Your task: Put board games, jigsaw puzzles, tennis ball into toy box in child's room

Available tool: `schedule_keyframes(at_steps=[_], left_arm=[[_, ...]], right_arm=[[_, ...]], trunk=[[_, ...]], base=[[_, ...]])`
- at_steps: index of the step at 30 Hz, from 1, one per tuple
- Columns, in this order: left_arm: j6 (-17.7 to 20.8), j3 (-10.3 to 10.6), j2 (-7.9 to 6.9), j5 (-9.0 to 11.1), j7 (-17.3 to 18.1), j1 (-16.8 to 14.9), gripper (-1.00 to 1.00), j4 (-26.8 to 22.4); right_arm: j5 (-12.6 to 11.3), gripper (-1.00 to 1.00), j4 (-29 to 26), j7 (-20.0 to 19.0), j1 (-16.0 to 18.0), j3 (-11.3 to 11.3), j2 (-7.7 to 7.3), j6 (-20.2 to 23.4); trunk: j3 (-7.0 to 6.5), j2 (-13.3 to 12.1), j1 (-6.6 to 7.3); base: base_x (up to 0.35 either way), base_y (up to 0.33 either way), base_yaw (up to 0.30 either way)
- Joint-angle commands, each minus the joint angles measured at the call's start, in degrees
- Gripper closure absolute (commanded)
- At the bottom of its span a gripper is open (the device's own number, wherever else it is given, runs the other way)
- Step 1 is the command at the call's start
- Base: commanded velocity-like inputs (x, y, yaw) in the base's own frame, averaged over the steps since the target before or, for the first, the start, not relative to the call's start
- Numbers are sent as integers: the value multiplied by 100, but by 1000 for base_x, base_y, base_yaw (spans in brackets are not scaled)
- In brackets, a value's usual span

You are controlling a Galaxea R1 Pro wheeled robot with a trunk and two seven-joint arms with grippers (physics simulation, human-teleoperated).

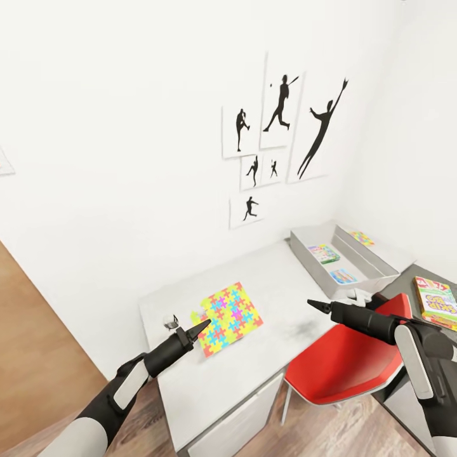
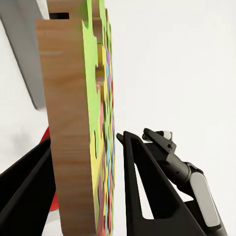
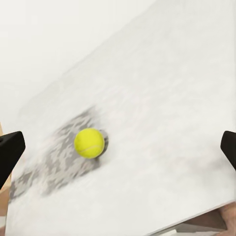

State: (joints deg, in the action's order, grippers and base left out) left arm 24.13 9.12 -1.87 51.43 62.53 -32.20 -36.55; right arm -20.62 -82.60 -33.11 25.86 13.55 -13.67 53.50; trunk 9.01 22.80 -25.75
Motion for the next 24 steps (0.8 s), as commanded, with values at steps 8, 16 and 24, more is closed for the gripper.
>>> schedule_keyframes(at_steps=[8,16,24], left_arm=[[74,44,-5,53,-3,-5,100,6],[131,97,1,52,13,-5,100,1],[133,175,7,47,25,-5,100,-20]], right_arm=[[15,-100,11,-31,-53,8,-3,50],[9,-100,9,-36,-93,8,-4,46],[10,-100,8,-37,-104,8,-4,46]], trunk=[[-6,12,-4],[-10,12,-4],[-11,12,-4]], base=[[0,0,-23],[0,0,-5],[0,0,31]])
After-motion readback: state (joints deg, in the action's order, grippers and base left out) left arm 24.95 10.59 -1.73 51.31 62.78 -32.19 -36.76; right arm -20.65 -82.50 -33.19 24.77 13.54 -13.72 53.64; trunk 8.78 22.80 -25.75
